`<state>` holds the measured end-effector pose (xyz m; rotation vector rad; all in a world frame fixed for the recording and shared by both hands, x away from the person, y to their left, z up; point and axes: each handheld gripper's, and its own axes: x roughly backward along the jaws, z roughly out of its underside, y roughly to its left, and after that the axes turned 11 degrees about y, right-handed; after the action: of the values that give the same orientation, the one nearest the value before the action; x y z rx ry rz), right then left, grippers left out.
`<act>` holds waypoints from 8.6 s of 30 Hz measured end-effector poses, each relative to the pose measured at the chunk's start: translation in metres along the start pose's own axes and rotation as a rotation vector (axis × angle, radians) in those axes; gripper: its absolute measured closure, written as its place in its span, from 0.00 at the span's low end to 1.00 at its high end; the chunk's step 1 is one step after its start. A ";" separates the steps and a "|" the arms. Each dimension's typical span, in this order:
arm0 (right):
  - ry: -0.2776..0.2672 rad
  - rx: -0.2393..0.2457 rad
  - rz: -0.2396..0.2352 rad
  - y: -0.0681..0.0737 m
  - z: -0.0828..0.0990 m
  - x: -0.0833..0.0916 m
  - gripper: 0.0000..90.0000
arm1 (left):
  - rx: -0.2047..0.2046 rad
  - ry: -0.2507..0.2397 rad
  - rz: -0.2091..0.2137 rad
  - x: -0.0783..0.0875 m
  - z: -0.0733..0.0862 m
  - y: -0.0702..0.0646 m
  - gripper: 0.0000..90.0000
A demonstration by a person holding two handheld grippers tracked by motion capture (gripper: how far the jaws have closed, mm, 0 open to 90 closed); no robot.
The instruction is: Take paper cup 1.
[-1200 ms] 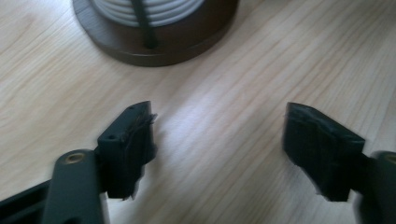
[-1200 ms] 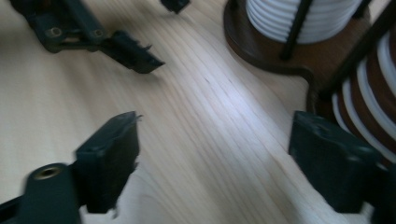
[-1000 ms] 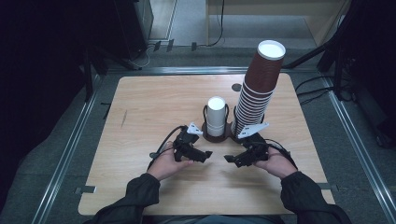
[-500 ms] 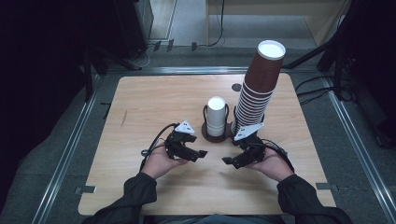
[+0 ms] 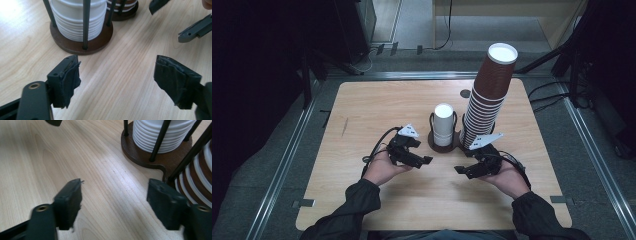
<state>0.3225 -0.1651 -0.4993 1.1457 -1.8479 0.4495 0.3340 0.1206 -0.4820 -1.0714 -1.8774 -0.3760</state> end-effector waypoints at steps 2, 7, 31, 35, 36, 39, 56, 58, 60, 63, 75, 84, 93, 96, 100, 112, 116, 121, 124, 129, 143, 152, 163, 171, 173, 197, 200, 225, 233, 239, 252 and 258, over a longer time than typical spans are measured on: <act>-0.008 0.007 0.003 0.002 0.001 0.001 0.36 | 0.000 -0.009 -0.002 0.002 -0.001 0.001 0.20; -0.009 0.009 0.008 0.004 0.001 0.001 0.42 | 0.009 -0.022 0.013 0.007 -0.004 0.007 0.16; -0.060 -0.022 0.035 0.005 -0.029 -0.001 0.84 | 0.009 -0.044 0.027 0.029 -0.031 0.038 0.16; -0.036 -0.006 0.035 0.008 -0.031 -0.006 0.91 | 0.001 -0.047 0.024 0.034 -0.039 0.040 0.16; -0.035 -0.006 0.042 0.008 -0.032 -0.007 0.92 | -0.001 -0.050 0.026 0.035 -0.042 0.040 0.16; -0.045 -0.027 0.045 0.009 -0.035 -0.012 0.96 | -0.017 -0.051 0.046 0.037 -0.050 0.042 0.16; -0.088 -0.119 0.146 0.015 -0.055 -0.031 0.99 | -0.110 -0.022 0.017 0.040 -0.093 0.042 0.16; -0.077 -0.108 0.158 0.015 -0.057 -0.034 0.99 | -0.122 -0.012 0.016 0.037 -0.098 0.041 0.16; -0.079 -0.112 0.183 0.013 -0.059 -0.036 0.99 | -0.124 -0.012 0.025 0.034 -0.103 0.041 0.16; -0.089 -0.130 0.202 0.011 -0.062 -0.039 0.99 | -0.129 -0.001 0.019 0.031 -0.108 0.042 0.16; -0.091 -0.151 0.225 0.009 -0.066 -0.043 0.99 | -0.170 0.027 0.028 0.017 -0.123 0.039 0.18; -0.101 -0.149 0.238 0.009 -0.066 -0.046 0.99 | -0.213 0.002 0.001 0.017 -0.126 0.039 0.34; -0.091 -0.170 0.219 0.007 -0.065 -0.047 0.99 | -0.228 0.000 -0.029 0.020 -0.127 0.035 0.37; -0.090 -0.168 0.218 0.008 -0.065 -0.048 0.99 | -0.244 -0.007 -0.041 0.024 -0.128 0.034 0.38; -0.092 -0.158 0.224 0.008 -0.066 -0.049 0.99 | -0.233 -0.024 -0.033 0.033 -0.131 0.035 0.38; -0.089 -0.158 0.230 0.007 -0.066 -0.046 0.99 | -0.201 -0.047 -0.031 0.057 -0.140 0.032 0.38; -0.084 -0.164 0.221 0.006 -0.066 -0.046 0.99 | -0.189 -0.029 -0.033 0.063 -0.142 0.031 0.38; -0.086 -0.163 0.221 0.007 -0.065 -0.046 0.99 | -0.180 -0.057 -0.034 0.076 -0.144 0.029 0.38; -0.089 -0.161 0.217 0.006 -0.065 -0.045 0.99 | -0.177 -0.082 -0.032 0.086 -0.144 0.028 0.38; -0.084 -0.150 0.219 0.007 -0.066 -0.044 0.99 | -0.179 -0.084 -0.044 0.098 -0.144 0.025 0.38; -0.091 -0.146 0.207 0.009 -0.068 -0.041 0.98 | -0.191 -0.072 -0.040 0.114 -0.123 0.010 0.38; -0.075 -0.108 0.157 0.015 -0.066 -0.029 0.97 | -0.189 -0.062 -0.025 0.116 -0.100 0.004 0.38; -0.070 -0.098 0.059 0.015 -0.057 -0.012 0.91 | -0.171 -0.080 -0.002 0.111 -0.072 -0.001 0.38; -0.072 -0.051 0.006 0.016 -0.049 -0.001 0.88 | -0.166 -0.082 0.011 0.106 -0.053 -0.003 0.38; -0.073 -0.033 -0.007 0.017 -0.048 0.003 0.86 | -0.163 -0.079 0.012 0.103 -0.048 -0.003 0.38; -0.084 0.117 -0.107 0.023 -0.026 0.016 0.52 | -0.147 -0.053 0.052 0.062 0.002 -0.012 0.38; -0.080 0.132 -0.109 0.024 -0.023 0.017 0.49 | -0.144 -0.042 0.058 0.055 0.004 -0.013 0.38; -0.125 0.137 -0.171 0.025 -0.020 0.018 0.31 | -0.172 -0.056 0.084 0.032 0.004 -0.028 0.38; -0.135 0.168 -0.190 0.030 -0.021 0.017 0.25 | -0.165 -0.072 0.107 0.030 0.003 -0.028 0.38; -0.108 0.184 -0.205 0.031 -0.022 0.012 0.24 | -0.171 -0.095 0.122 0.034 0.001 -0.029 0.38; -0.031 0.245 -0.216 0.035 -0.034 -0.010 0.22 | -0.252 -0.044 0.146 0.027 -0.005 -0.043 0.38; -0.018 0.253 -0.236 0.038 -0.038 -0.017 0.22 | -0.278 -0.026 0.155 0.023 -0.006 -0.047 0.38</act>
<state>0.3121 -0.1111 -0.4881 1.5230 -1.6767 0.5479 0.2952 0.1018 -0.4519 -1.4032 -1.7854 -0.5460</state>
